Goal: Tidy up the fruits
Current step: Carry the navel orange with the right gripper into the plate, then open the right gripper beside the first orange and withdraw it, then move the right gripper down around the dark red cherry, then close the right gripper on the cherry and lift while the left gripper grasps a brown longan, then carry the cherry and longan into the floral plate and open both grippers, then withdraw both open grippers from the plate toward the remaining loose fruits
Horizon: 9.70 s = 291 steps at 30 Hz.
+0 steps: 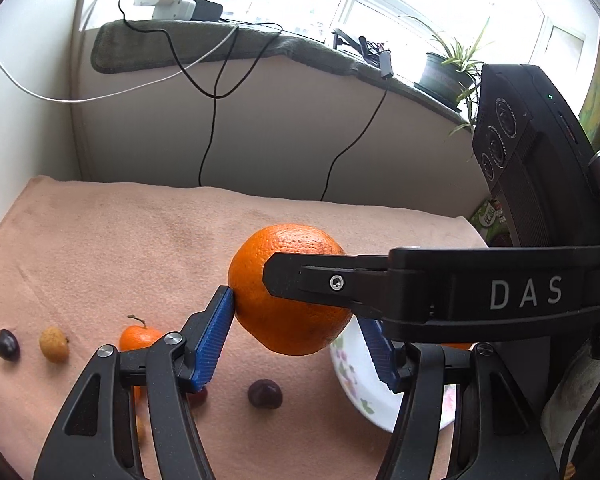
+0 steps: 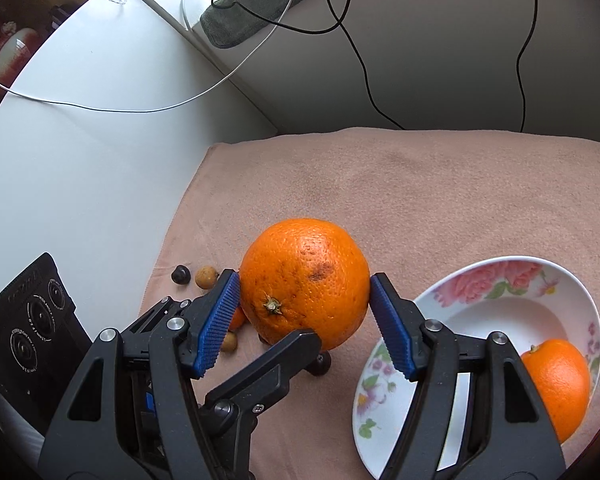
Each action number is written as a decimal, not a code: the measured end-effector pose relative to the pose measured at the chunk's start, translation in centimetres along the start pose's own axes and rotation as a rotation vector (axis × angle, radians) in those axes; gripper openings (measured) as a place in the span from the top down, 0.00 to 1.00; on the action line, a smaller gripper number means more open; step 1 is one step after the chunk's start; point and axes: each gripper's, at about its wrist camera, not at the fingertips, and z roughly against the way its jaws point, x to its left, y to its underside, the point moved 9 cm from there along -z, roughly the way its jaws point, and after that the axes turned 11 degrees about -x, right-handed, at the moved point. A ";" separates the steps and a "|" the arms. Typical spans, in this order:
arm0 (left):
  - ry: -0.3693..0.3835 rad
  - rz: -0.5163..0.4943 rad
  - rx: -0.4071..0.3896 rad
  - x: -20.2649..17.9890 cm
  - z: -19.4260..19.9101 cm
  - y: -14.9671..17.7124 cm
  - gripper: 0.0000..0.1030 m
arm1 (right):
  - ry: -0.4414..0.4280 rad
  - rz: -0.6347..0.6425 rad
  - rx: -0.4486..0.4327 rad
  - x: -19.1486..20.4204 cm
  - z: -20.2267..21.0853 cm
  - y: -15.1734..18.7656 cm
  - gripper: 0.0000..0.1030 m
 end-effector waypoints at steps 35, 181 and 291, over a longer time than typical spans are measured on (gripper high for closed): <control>0.234 -0.030 0.093 -9.8 1.9 5.1 0.45 | 0.061 0.040 -0.055 -4.6 5.9 1.4 0.33; -0.060 0.076 -0.041 3.3 8.5 6.8 0.76 | 0.045 0.389 -0.140 3.1 5.3 9.1 0.76; -0.131 0.008 -0.042 4.5 6.2 4.9 0.45 | 0.069 0.458 -0.181 0.7 6.3 8.4 0.31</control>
